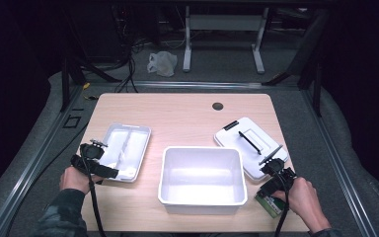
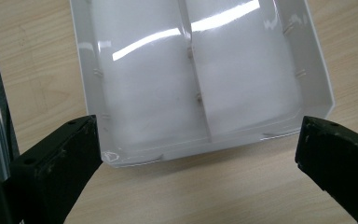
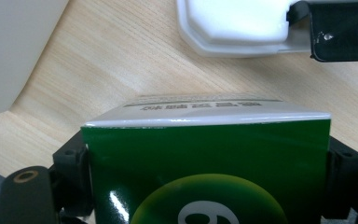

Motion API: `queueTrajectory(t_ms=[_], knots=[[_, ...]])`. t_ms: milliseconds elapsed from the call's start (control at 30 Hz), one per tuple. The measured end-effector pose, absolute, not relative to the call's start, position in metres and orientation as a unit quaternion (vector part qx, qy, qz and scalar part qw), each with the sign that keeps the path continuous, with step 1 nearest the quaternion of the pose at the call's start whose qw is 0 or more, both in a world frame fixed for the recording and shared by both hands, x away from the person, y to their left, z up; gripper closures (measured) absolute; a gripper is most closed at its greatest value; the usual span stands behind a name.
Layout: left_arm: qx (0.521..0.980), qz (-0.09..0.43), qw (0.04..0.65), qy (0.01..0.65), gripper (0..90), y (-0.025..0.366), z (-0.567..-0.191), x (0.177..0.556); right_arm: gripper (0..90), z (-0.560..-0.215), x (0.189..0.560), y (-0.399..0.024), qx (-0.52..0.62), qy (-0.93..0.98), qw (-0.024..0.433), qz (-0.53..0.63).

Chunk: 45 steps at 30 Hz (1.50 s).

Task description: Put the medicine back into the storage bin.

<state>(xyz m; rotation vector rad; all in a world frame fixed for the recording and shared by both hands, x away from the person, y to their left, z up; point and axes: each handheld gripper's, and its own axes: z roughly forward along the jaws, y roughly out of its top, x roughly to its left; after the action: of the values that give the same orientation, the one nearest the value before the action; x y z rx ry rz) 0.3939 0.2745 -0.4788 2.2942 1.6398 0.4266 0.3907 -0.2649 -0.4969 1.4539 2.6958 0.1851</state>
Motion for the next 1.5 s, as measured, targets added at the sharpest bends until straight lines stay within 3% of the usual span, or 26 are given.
queueTrajectory(t_ms=[967, 1500], knots=[[0.801, 0.153, 0.146, 0.559, 0.0, 0.272, -0.477, 0.395, 15.8, -0.440, 0.392, -0.262, 0.396, 0.912, 0.058, 0.095], [0.804, 0.153, 0.146, 0.556, 0.0, 0.272, -0.476, 0.394, 15.9, -0.399, 0.407, -0.258, 0.313, 0.943, 0.043, 0.105]])
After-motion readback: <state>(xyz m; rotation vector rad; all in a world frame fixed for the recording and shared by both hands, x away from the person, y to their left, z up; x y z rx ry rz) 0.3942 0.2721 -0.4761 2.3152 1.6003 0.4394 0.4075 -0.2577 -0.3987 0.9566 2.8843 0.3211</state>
